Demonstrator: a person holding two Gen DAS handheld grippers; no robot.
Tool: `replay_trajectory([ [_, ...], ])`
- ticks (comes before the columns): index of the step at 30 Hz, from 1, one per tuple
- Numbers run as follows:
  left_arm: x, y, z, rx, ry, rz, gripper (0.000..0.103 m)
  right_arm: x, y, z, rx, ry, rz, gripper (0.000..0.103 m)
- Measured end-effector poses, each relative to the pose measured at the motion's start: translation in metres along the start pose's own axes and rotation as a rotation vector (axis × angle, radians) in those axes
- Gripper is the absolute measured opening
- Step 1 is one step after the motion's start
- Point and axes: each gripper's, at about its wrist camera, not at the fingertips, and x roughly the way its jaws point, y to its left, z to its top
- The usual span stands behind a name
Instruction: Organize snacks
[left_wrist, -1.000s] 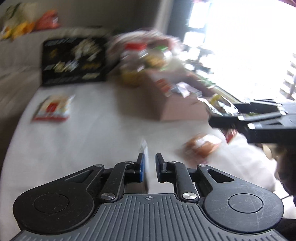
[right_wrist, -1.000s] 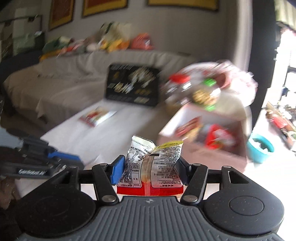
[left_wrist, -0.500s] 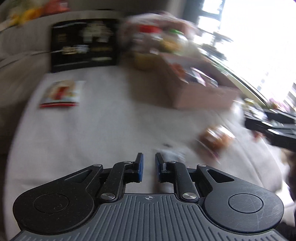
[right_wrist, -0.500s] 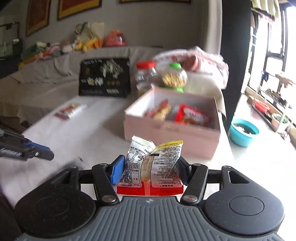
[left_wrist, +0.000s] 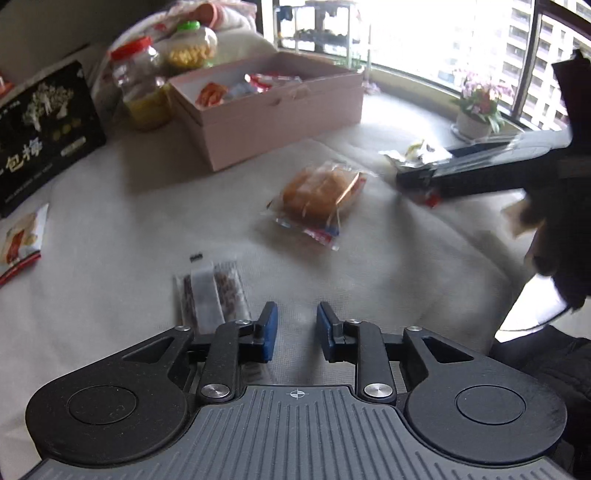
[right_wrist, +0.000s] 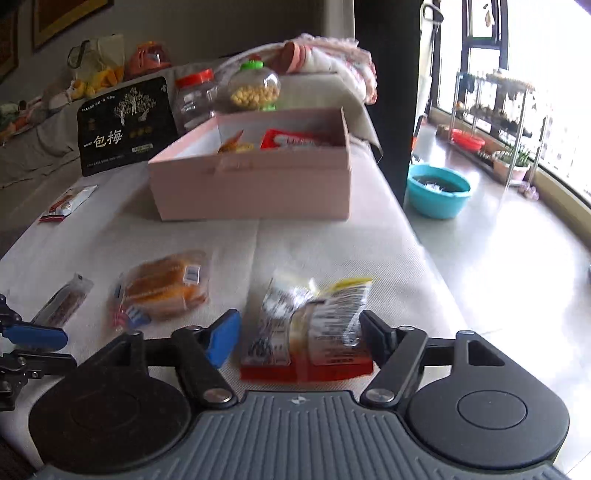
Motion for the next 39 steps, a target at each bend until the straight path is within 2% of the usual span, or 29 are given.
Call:
replay_trajectory([
  [4,-0.008,0.012,-0.002,-0.076,-0.031,-0.039,0.03,0.004,0.015,-0.009,-0.057,-0.042,-0.039,0.084],
  [7,-0.021,0.019,-0.003,-0.089,-0.095,0.066,0.03,0.002,0.017,-0.011,-0.065,-0.056,-0.049,0.085],
  [10,-0.018,0.025,-0.001,-0.114,-0.065,0.102,0.03,0.002,0.011,-0.011,-0.037,-0.054,-0.037,0.086],
  [12,-0.011,0.02,-0.003,-0.095,-0.039,0.089,0.032,0.002,0.012,-0.012,-0.036,-0.06,-0.041,0.086],
  [14,-0.01,0.009,-0.002,-0.037,-0.044,0.09,0.045,0.003,0.013,-0.012,-0.039,-0.063,-0.044,0.086],
  [15,-0.008,0.006,0.0,-0.021,-0.039,0.075,0.048,0.003,0.013,-0.012,-0.038,-0.064,-0.044,0.086],
  [19,-0.001,-0.001,0.0,-0.024,-0.009,-0.007,0.048,0.002,0.013,-0.014,-0.038,-0.07,-0.045,0.087],
  [21,-0.001,0.0,-0.001,-0.032,-0.014,-0.004,0.049,0.002,0.012,-0.015,-0.036,-0.073,-0.044,0.087],
  [27,-0.014,0.016,-0.001,-0.086,-0.064,0.096,0.046,0.001,0.012,-0.016,-0.034,-0.073,-0.049,0.087],
  [30,-0.011,0.026,-0.004,-0.09,-0.044,0.187,0.046,0.001,0.012,-0.016,-0.033,-0.072,-0.054,0.088],
  [32,-0.008,0.031,-0.007,-0.098,-0.036,0.216,0.046,0.001,0.013,-0.015,-0.034,-0.071,-0.057,0.088],
  [39,0.002,0.046,-0.002,-0.168,-0.042,0.164,0.062,0.002,0.014,-0.014,-0.032,-0.065,-0.059,0.089],
])
